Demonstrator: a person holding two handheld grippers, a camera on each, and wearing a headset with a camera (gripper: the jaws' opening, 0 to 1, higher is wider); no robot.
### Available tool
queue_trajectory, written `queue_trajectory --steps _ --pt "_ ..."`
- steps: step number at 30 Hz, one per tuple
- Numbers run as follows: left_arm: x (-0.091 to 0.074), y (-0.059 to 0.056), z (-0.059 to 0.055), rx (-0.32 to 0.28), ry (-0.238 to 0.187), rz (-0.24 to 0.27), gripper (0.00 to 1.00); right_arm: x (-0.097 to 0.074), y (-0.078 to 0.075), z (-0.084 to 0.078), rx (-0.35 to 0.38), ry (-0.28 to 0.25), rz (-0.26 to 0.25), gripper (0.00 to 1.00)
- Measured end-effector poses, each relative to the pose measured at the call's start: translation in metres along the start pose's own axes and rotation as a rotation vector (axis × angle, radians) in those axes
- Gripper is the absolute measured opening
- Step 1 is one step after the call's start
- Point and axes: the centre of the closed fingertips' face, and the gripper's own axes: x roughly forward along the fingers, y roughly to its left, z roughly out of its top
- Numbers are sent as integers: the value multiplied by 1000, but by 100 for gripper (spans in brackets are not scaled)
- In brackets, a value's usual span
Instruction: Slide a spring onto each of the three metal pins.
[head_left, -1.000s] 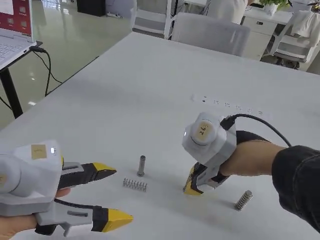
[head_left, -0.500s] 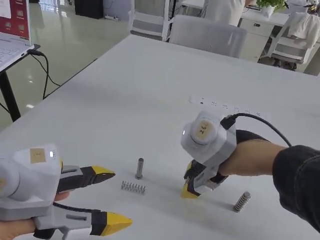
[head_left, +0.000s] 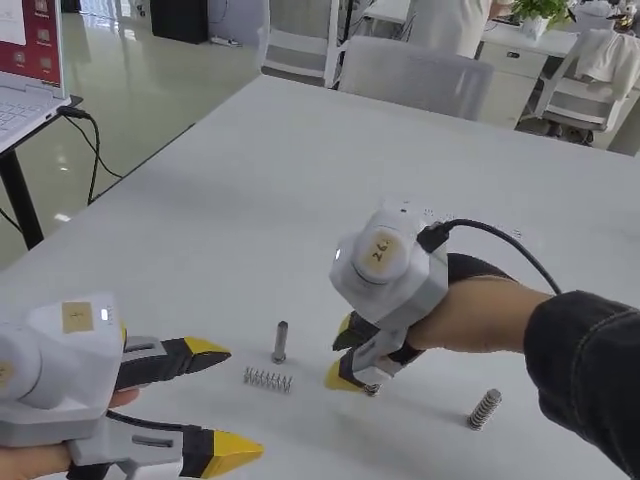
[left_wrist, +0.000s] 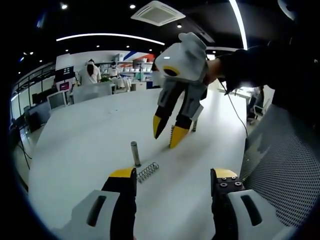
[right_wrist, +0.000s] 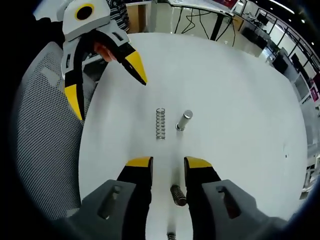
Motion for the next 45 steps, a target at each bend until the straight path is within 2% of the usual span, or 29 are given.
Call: queue_trajectory --steps 4,16,25,31,35,45 --pt "-1 0 -2 -5 -1 5 58 7 4 8 18 -26 17 24" --pt "-3 2 -5 -12 5 14 57 35 17 22 -20 -30 42 19" --pt "-7 4 -8 -17 9 25 56 46 12 23 -13 -19 32 18" --pt "-9 5 -8 -19 7 32 56 55 14 18 -16 13 40 18" --pt "-11 6 -9 -20 9 37 55 54 14 18 -22 11 39 13" --pt "-6 4 -8 -9 14 25 55 41 25 20 -17 8 47 13"
